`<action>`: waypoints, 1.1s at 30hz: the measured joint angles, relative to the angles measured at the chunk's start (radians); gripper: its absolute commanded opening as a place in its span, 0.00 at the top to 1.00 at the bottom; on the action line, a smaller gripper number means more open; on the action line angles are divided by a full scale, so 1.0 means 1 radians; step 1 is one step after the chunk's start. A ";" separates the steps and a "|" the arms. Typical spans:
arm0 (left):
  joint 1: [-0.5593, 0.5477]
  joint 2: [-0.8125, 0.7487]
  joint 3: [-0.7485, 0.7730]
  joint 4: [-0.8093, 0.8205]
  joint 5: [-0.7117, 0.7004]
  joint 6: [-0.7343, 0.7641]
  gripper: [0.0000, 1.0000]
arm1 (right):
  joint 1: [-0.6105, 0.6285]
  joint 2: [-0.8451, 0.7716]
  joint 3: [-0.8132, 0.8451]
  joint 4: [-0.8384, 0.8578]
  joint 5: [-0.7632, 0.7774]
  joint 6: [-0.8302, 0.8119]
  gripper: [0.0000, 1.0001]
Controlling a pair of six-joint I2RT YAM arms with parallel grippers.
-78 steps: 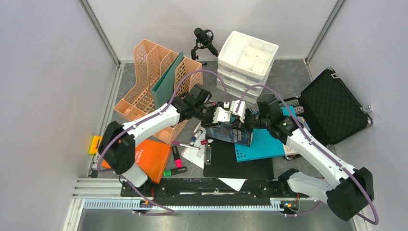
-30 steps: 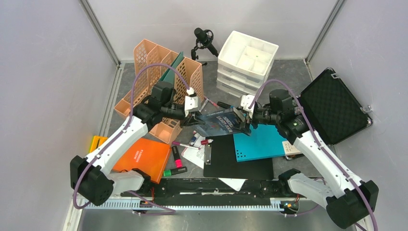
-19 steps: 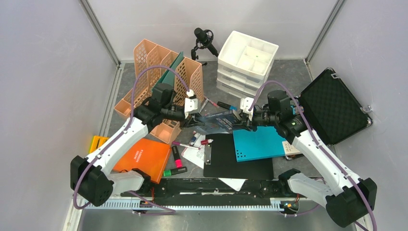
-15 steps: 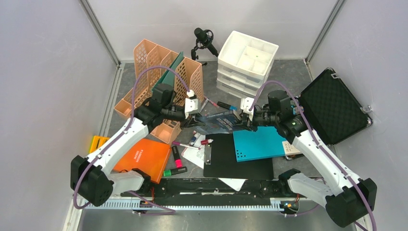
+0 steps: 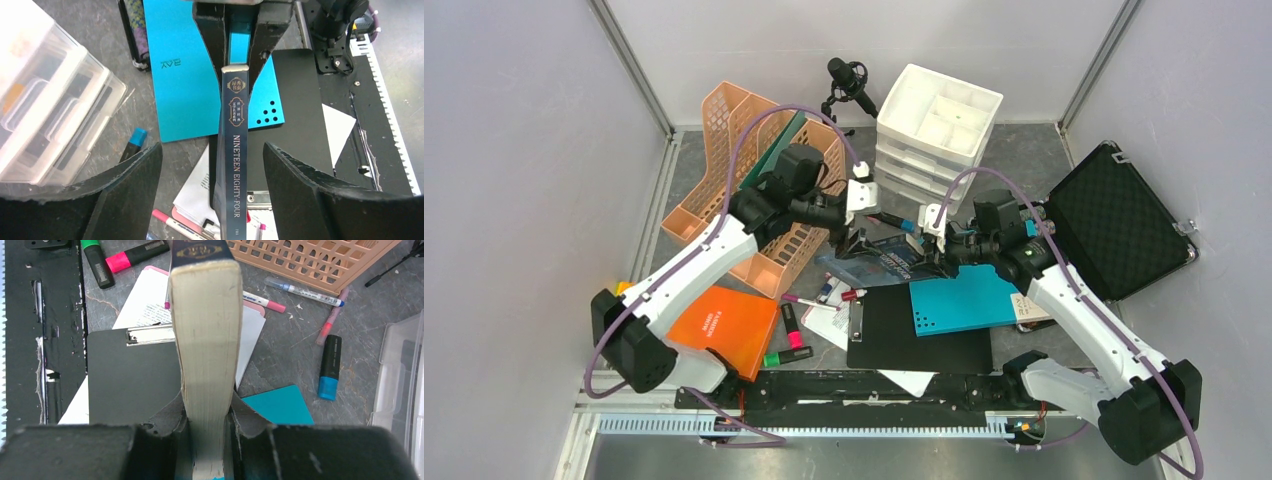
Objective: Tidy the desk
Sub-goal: Place the book in the storage box.
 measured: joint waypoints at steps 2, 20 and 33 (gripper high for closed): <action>-0.010 0.018 0.013 -0.020 -0.018 0.000 0.16 | 0.000 0.000 0.004 0.001 0.006 0.005 1.00; -0.082 0.104 0.010 -0.095 -0.176 0.000 0.57 | 0.000 -0.009 0.014 0.001 0.033 0.024 1.00; -0.091 0.100 -0.002 -0.116 -0.196 0.002 0.98 | 0.000 -0.014 0.035 0.005 0.063 0.067 0.24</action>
